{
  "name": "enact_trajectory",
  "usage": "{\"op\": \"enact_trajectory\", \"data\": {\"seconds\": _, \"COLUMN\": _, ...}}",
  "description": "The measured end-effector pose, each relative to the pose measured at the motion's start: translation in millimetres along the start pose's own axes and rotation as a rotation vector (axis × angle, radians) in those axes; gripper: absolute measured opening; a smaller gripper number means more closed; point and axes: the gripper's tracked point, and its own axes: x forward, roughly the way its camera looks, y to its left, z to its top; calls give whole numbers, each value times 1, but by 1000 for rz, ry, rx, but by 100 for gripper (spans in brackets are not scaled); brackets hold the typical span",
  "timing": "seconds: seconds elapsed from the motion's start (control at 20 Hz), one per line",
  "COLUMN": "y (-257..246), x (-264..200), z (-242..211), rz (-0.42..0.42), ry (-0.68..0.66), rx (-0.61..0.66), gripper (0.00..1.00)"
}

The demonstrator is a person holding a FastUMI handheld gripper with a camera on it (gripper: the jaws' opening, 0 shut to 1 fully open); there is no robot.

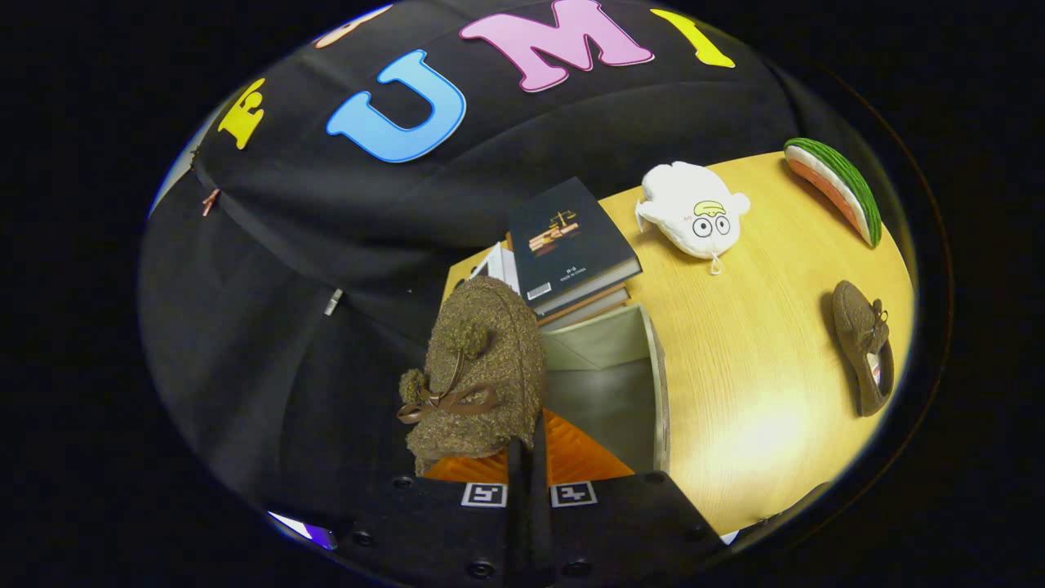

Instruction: Open the storage box then place both shoes into the box .Put the left shoe in first, then the right shoe, with the right side of both shoes facing outward in a uniform manner.

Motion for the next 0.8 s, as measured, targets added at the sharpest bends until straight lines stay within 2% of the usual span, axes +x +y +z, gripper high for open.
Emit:
{"op": "enact_trajectory", "data": {"seconds": 0.2, "y": -1, "x": 27, "z": -23, "rz": -26, "ry": 42, "rx": 56, "gripper": 5}}
{"op": "enact_trajectory", "data": {"seconds": 0.45, "y": 1, "x": 46, "z": -42, "rz": -74, "ry": 91, "rx": 68, "gripper": 6}}
{"op": "enact_trajectory", "data": {"seconds": 0.55, "y": 12, "x": 54, "z": -51, "rz": -41, "ry": 128, "rx": 89, "gripper": 7}}
{"op": "enact_trajectory", "data": {"seconds": 0.6, "y": 22, "x": 57, "z": -56, "rz": -6, "ry": 164, "rx": 115, "gripper": 17}}
{"op": "enact_trajectory", "data": {"seconds": 0.7, "y": 37, "x": 70, "z": -59, "rz": 54, "ry": 188, "rx": 121, "gripper": 72}}
{"op": "enact_trajectory", "data": {"seconds": 0.75, "y": 39, "x": 46, "z": -56, "rz": 69, "ry": 178, "rx": 115, "gripper": 100}}
{"op": "enact_trajectory", "data": {"seconds": 0.8, "y": 43, "x": 42, "z": -52, "rz": 85, "ry": 166, "rx": 110, "gripper": 99}}
